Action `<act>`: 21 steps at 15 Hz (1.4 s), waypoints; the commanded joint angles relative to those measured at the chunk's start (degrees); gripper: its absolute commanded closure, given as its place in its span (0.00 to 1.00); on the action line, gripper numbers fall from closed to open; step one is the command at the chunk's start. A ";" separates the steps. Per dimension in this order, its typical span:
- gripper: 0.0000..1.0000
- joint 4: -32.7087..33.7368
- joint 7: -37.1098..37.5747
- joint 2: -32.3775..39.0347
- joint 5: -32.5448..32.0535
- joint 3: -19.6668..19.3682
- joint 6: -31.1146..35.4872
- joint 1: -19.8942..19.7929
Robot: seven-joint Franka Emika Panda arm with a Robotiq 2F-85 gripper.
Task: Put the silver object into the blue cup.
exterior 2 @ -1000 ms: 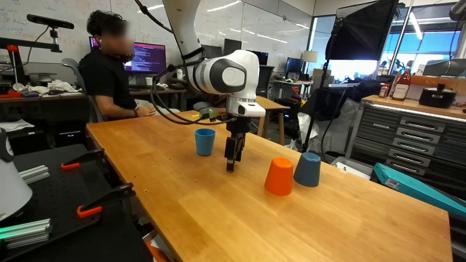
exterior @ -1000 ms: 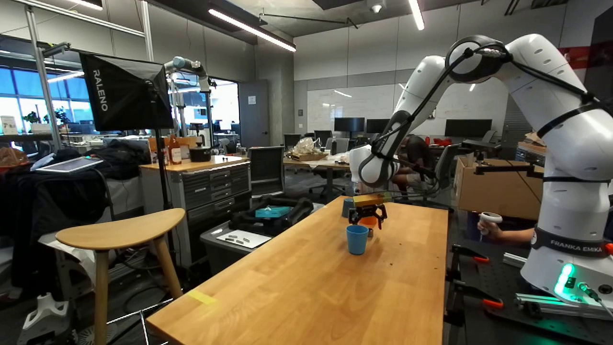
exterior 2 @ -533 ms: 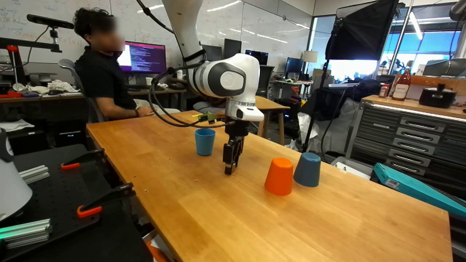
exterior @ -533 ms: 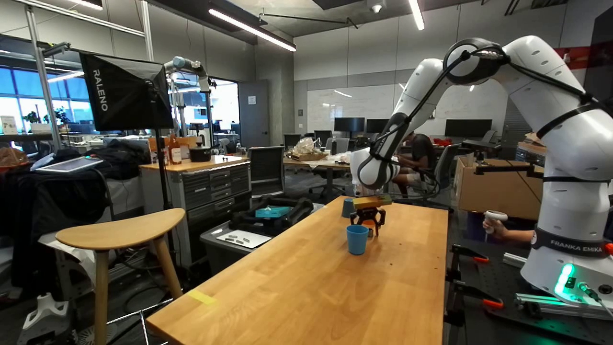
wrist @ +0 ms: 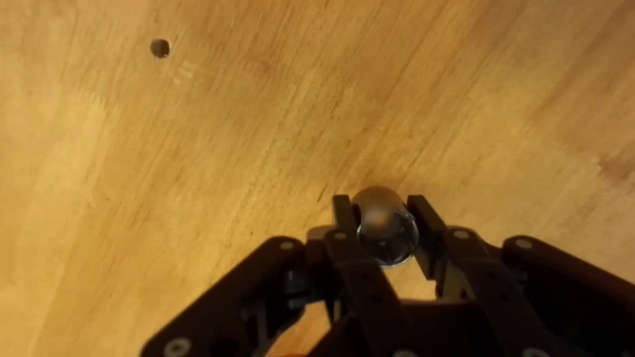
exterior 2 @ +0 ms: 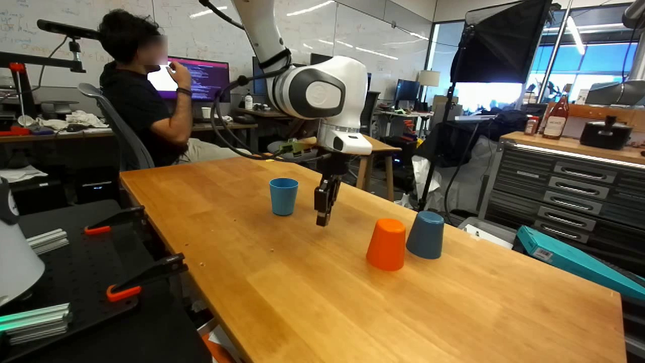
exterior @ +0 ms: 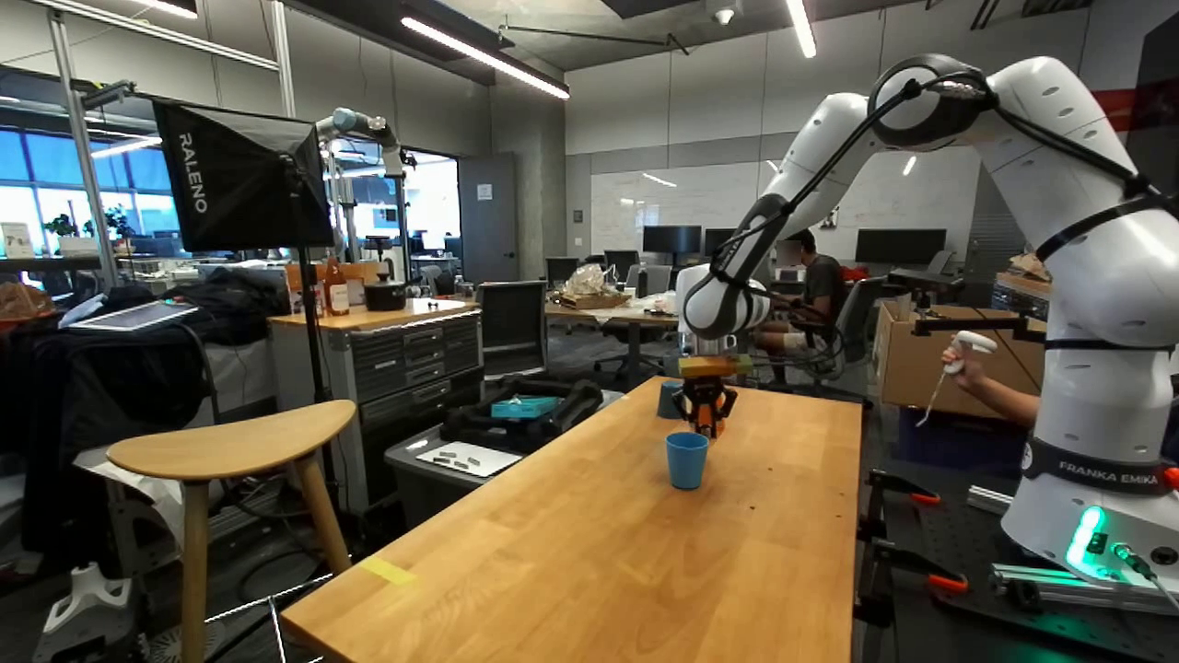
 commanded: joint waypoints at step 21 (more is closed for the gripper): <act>0.92 -2.21 -14.30 -10.30 11.95 6.17 -16.00 5.18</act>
